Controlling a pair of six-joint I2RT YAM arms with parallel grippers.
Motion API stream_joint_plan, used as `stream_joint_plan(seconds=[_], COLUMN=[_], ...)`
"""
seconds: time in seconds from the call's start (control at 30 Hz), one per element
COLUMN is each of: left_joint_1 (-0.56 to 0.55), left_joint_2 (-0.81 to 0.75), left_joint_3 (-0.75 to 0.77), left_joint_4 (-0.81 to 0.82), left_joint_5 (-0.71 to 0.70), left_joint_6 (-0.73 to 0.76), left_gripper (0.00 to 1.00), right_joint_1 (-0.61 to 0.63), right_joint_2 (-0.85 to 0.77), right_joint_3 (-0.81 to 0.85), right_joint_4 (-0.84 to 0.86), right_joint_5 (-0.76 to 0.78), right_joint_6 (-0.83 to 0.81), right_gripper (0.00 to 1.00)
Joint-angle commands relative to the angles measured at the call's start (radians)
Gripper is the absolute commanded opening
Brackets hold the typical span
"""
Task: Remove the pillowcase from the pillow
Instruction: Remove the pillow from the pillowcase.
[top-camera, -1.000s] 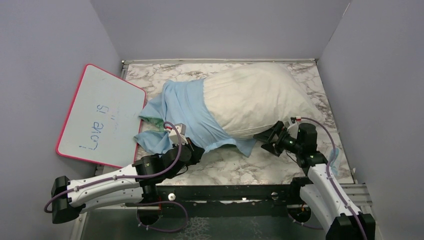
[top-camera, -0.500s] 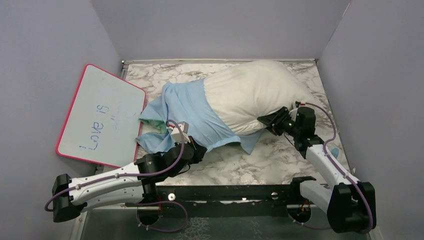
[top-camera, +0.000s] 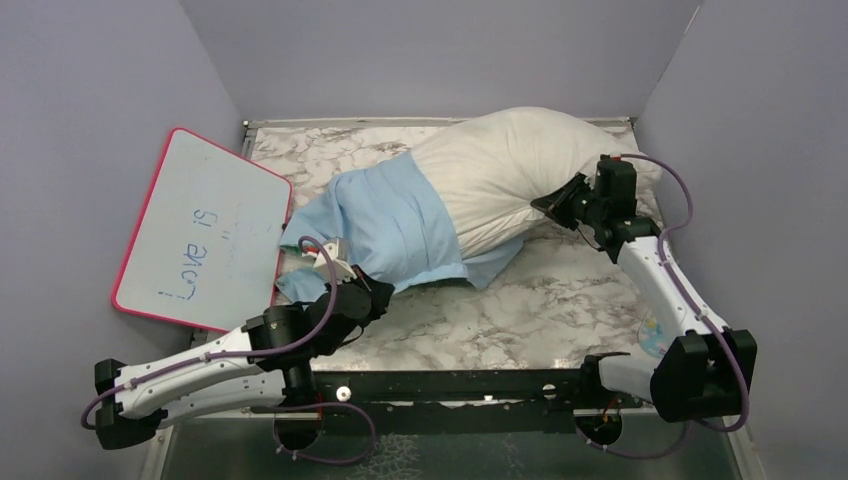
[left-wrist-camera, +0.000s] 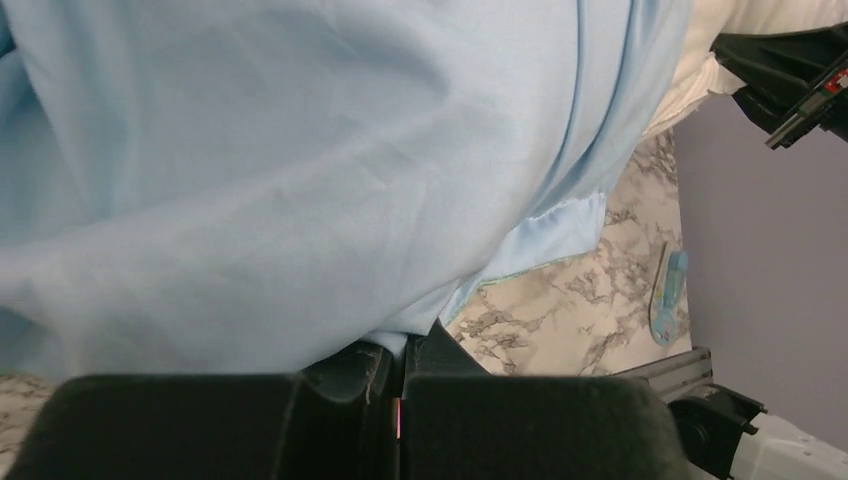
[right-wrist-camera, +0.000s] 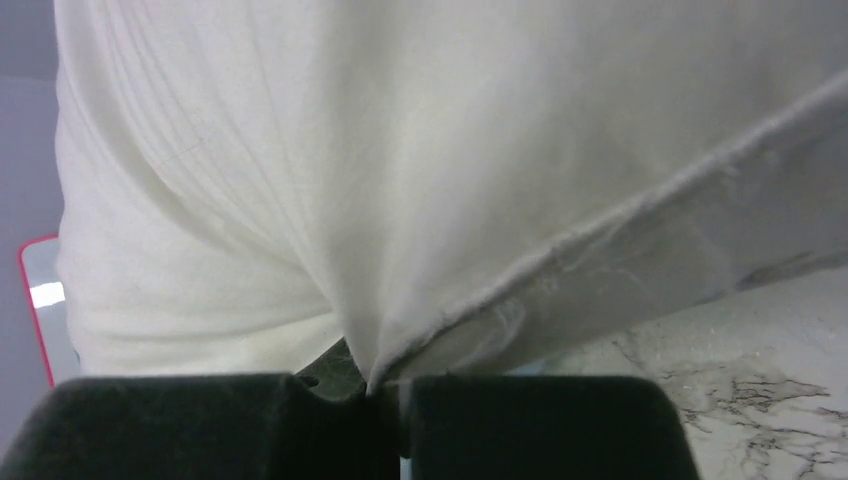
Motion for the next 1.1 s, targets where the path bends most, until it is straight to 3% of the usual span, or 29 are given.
stream_joint_plan(seconds=[0.0,0.4,0.57,0.77,0.9,1.07], left_joint_1=[-0.002,-0.002,-0.002,-0.002,-0.002,-0.002], left_joint_2=[-0.075,-0.092,-0.15,-0.126,-0.033,0.118], left_joint_3=[0.052,0.237,0.208,0.188,0.202,0.266], left_joint_4=[-0.336,-0.694,-0.478,-0.335,-0.234,-0.129], left_joint_5=[-0.145,-0.257,-0.127,-0.006,-0.008,-0.017], left_joint_6=[-0.084,-0.19,0.069,0.174,0.245,0.289], left_gripper=[0.0,0.0,0.33,0.66,0.8,0.81], right_joint_1=[-0.104,-0.127,-0.127,-0.126,-0.127,-0.127], right_joint_2=[0.044,-0.015,-0.054,-0.141,-0.184,-0.223], right_joint_3=[0.069,-0.001,-0.083,-0.208,-0.275,-0.281], right_joint_4=[-0.021,-0.039,-0.035,-0.031,-0.037,-0.127], right_joint_5=[0.22,0.153,0.035,-0.093,-0.184,-0.208], right_joint_6=[-0.119,-0.148,-0.146,-0.169,-0.198,-0.258], right_gripper=[0.01,0.0,0.01,0.02,0.09,0.24])
